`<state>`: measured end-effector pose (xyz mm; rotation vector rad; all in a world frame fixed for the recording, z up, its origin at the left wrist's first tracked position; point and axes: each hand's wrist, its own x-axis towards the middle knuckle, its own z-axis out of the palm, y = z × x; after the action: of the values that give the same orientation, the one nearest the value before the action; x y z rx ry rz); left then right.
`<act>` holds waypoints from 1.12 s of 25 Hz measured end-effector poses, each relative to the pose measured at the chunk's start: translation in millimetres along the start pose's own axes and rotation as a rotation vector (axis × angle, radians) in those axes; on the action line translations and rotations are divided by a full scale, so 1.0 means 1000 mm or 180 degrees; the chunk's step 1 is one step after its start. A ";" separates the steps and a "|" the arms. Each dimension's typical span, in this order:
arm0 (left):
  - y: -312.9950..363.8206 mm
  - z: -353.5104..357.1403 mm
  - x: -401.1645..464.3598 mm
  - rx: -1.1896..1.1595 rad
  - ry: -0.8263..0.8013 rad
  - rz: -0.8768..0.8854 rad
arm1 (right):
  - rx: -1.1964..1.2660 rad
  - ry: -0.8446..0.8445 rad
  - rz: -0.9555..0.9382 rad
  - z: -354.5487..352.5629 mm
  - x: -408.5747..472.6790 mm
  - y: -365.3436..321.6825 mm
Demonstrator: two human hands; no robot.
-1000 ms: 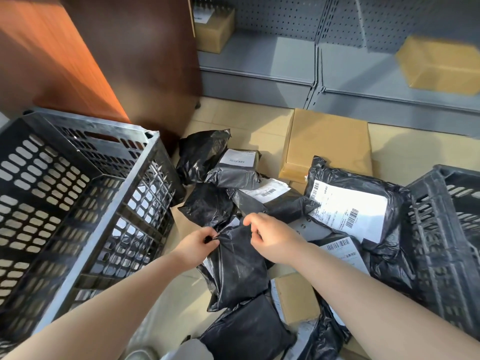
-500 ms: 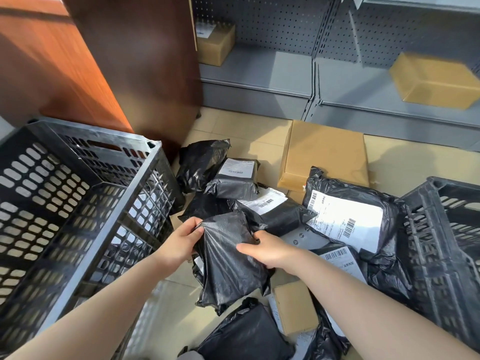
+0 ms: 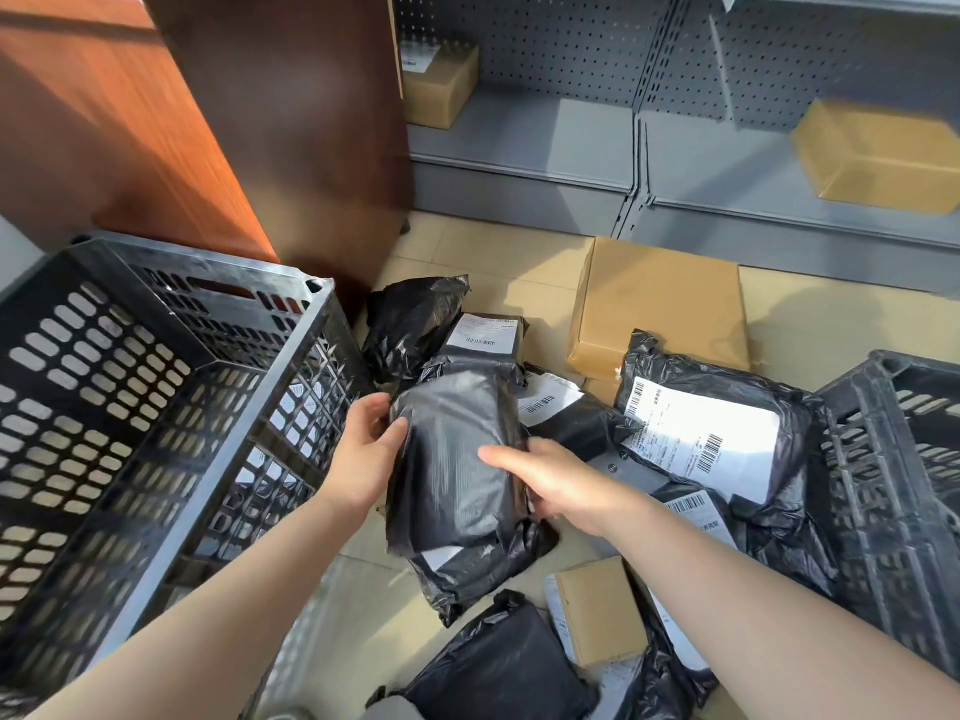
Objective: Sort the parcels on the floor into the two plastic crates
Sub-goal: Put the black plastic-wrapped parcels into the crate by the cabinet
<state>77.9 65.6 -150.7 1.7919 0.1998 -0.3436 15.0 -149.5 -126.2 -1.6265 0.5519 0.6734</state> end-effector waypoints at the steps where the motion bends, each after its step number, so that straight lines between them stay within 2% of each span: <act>1: 0.005 0.003 -0.002 0.0212 0.0209 0.0130 | 0.0139 0.0168 -0.0125 0.000 0.001 -0.002; 3: 0.019 0.012 -0.008 0.0552 0.0338 0.0376 | 0.0008 0.0717 -0.0457 0.002 0.001 -0.009; 5: 0.031 0.024 -0.016 0.0483 -0.0086 0.0336 | -0.0362 0.1210 -0.0689 0.009 0.001 -0.014; 7: 0.042 0.033 -0.027 0.0053 -0.0676 -0.0010 | -0.0526 0.1384 -0.0824 0.016 -0.003 -0.018; 10: 0.043 0.034 -0.028 -0.0502 -0.1072 -0.0319 | -0.0263 0.1119 -0.1028 0.022 -0.007 -0.018; 14: 0.027 0.025 -0.022 -0.1037 -0.1090 -0.0476 | 0.0172 0.0982 -0.1251 0.026 -0.009 -0.018; 19: 0.021 0.020 -0.020 -0.1430 -0.0976 -0.0683 | 0.0028 0.0317 -0.1399 0.019 -0.015 -0.018; 21: 0.020 0.017 -0.020 -0.1460 -0.0897 -0.0738 | 0.0018 0.0380 -0.1411 0.014 -0.015 -0.018; 25: 0.022 0.009 -0.023 -0.1687 -0.1007 -0.0965 | 0.0083 0.1203 -0.1071 0.004 -0.008 -0.023; 26: 0.024 0.006 -0.024 -0.1695 -0.1043 -0.1039 | 0.0226 0.1193 -0.0873 0.002 -0.006 -0.023; 28: 0.025 0.002 -0.025 -0.1697 -0.1094 -0.1182 | 0.0867 0.0796 -0.0504 0.000 -0.003 -0.020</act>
<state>61.9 58.2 -119.5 1.1435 0.3447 -0.7776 26.5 -146.0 -109.6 -1.4858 0.6573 0.2649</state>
